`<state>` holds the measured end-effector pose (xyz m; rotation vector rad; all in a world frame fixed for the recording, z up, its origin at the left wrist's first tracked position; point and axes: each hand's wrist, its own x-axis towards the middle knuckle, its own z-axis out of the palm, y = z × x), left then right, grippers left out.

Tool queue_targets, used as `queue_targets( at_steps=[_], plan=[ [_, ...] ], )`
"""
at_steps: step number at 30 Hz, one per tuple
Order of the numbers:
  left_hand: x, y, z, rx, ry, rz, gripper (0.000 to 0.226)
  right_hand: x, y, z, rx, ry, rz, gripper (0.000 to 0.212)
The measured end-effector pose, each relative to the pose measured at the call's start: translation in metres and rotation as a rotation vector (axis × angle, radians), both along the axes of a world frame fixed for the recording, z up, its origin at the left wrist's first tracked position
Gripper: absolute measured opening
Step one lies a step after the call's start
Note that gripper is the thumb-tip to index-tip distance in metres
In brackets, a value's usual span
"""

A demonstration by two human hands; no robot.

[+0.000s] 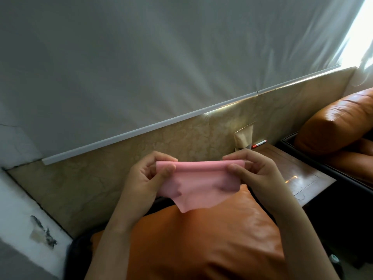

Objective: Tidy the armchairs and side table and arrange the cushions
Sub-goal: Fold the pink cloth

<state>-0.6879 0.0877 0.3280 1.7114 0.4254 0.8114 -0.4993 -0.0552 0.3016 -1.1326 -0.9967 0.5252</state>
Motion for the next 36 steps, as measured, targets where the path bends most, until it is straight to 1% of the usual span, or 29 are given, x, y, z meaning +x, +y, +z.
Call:
queue_targets(
  at_steps=[2,3,5,7,9,10,12,15,17,20,22,26,29,32,36],
  plan=[
    [0.000,0.001,0.000,-0.011,-0.012,0.008,0.018,0.001,-0.001,0.000,0.032,0.045,0.035,0.019],
    [0.000,0.001,0.000,-0.008,-0.014,0.013,0.018,0.002,-0.002,0.000,0.046,0.061,0.046,0.015],
    [-0.001,0.002,-0.001,-0.012,-0.024,0.018,0.019,0.004,-0.002,0.000,0.056,0.069,0.048,0.018],
    [-0.001,0.003,-0.002,-0.005,-0.027,0.025,0.019,0.003,-0.002,0.002,0.053,0.063,0.058,0.015],
    [0.000,0.002,-0.002,0.008,-0.026,0.043,0.018,0.003,-0.002,0.002,0.047,0.041,0.044,0.024],
    [0.000,0.002,-0.002,0.013,-0.027,0.052,0.018,0.002,-0.002,0.003,0.044,0.024,0.018,0.022],
    [0.000,0.000,-0.001,0.021,-0.027,0.058,0.021,0.003,-0.001,0.002,0.043,-0.003,-0.006,0.009],
    [-0.001,0.002,-0.001,0.049,0.000,0.061,0.034,0.004,-0.004,0.002,0.012,-0.027,0.009,0.032],
    [-0.002,0.003,-0.001,0.079,0.015,0.063,0.032,0.005,-0.005,0.002,-0.010,-0.064,-0.002,0.037],
    [-0.002,0.004,-0.002,0.095,0.020,0.039,0.021,0.004,-0.006,0.003,-0.027,-0.105,-0.012,0.034],
    [-0.001,0.003,-0.002,0.082,0.021,0.039,0.016,0.001,-0.005,0.004,0.007,-0.084,0.004,0.029],
    [0.001,0.001,0.001,0.024,0.025,-0.009,0.023,-0.004,-0.005,0.007,0.043,0.025,0.046,0.022],
    [0.001,-0.001,0.003,0.065,0.037,0.003,0.022,-0.006,-0.004,0.008,-0.024,-0.055,0.021,0.020],
    [0.000,-0.003,0.003,0.045,0.028,-0.008,0.020,-0.008,-0.004,0.009,-0.039,-0.044,-0.011,0.016],
    [0.000,-0.002,0.001,-0.003,-0.029,-0.039,0.015,-0.010,-0.005,0.009,0.008,0.005,0.007,0.021]
  ],
)
